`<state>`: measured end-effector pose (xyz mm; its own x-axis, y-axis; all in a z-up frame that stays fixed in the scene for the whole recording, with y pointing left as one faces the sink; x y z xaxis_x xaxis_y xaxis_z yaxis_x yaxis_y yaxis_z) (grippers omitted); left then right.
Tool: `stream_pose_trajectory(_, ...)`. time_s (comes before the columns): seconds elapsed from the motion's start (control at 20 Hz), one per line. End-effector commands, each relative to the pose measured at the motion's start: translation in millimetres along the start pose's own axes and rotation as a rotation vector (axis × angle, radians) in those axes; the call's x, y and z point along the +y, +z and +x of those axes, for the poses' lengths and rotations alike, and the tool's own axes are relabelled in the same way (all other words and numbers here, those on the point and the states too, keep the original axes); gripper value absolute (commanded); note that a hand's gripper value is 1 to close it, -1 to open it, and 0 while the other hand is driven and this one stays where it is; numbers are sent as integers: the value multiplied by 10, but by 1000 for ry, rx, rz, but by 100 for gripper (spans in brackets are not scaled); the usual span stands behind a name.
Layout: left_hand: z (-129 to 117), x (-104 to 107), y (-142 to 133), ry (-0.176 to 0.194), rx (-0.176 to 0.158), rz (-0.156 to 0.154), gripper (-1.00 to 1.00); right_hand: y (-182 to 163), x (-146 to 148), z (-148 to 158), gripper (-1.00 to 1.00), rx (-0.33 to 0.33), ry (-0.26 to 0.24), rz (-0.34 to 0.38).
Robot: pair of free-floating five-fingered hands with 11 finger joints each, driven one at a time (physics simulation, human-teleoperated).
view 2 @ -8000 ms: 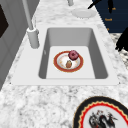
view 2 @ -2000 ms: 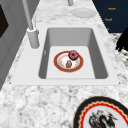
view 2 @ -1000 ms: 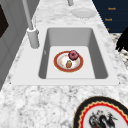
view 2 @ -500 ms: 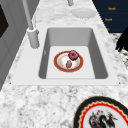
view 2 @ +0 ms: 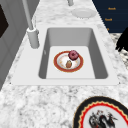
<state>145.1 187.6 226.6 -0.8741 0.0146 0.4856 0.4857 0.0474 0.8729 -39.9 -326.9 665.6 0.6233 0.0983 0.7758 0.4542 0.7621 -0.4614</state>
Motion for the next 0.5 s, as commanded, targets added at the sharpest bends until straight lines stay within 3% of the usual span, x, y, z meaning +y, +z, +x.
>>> stream_pose_trajectory(0.0, 0, 0, 0, 0, 0, 0, 0, 179, -109, 94, -100, -9, -101, -25)
stream_pose_trajectory(0.45, 0, 0, 0, 0, 0, 0, 0, 518, -130, 394, -100, -8, -221, -160)
